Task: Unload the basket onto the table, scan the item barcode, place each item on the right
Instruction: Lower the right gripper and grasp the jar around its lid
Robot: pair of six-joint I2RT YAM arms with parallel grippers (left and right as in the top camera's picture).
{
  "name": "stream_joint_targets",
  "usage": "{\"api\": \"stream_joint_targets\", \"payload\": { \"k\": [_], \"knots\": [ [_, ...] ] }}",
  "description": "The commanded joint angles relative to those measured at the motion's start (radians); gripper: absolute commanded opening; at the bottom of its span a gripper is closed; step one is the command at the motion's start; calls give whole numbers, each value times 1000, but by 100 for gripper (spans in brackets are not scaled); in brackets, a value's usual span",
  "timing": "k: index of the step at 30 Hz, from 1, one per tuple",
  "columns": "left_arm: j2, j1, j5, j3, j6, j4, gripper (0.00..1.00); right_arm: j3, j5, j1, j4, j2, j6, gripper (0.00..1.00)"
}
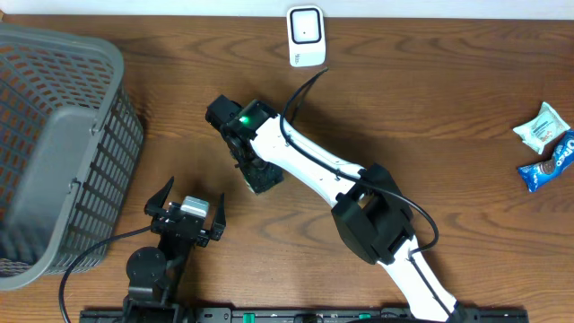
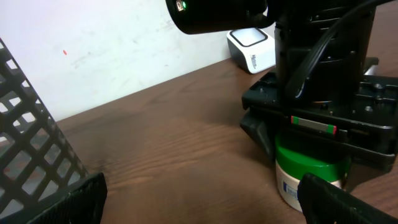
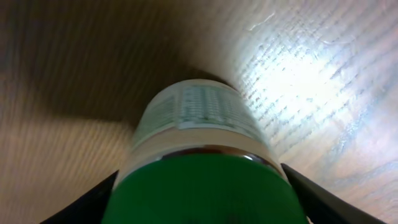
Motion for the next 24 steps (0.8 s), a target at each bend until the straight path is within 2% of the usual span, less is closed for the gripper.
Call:
{"api": "stream_joint_targets", "payload": {
  "k": [1, 4, 7, 9, 11, 12, 13, 15, 18, 19, 20, 24],
  "knots": [
    [-2, 1, 10, -29, 16, -11, 98, -5, 37, -4, -4, -6, -169, 64],
    [-2, 1, 10, -29, 16, -11, 98, -5, 72, -11, -4, -6, -331, 62],
    [-2, 1, 10, -29, 16, -11, 98, -5, 132, -25, -3, -6, -589, 62],
    [-2, 1, 10, -29, 16, -11, 98, -4, 177, -40, -3, -6, -829, 62],
    [-2, 1, 10, -29, 16, -11, 98, -4, 211, -60, -10, -6, -1134, 61],
    [-2, 1, 10, -29, 16, -11, 98, -4, 215, -77, -27, -6, -1410, 65],
    [-2, 1, 10, -29, 16, -11, 97, -4, 216, -86, -42, -6, -1550, 67],
    [-2, 1, 10, -29, 16, -11, 98, -4, 238, -102, -66, -6, -1738, 73],
    [-2, 1, 10, -29, 16, -11, 98, -4, 287, -115, -71, -6, -1851, 87],
    [-2, 1, 10, -29, 16, -11, 98, 0, 306, -116, -72, -6, -1861, 95],
    [-2, 1, 10, -29, 16, -11, 98, 6, 318, -116, -74, -6, -1859, 99],
    [-2, 1, 10, -29, 16, -11, 98, 105, 320, -110, -163, -6, -1738, 99]
  ]
}}
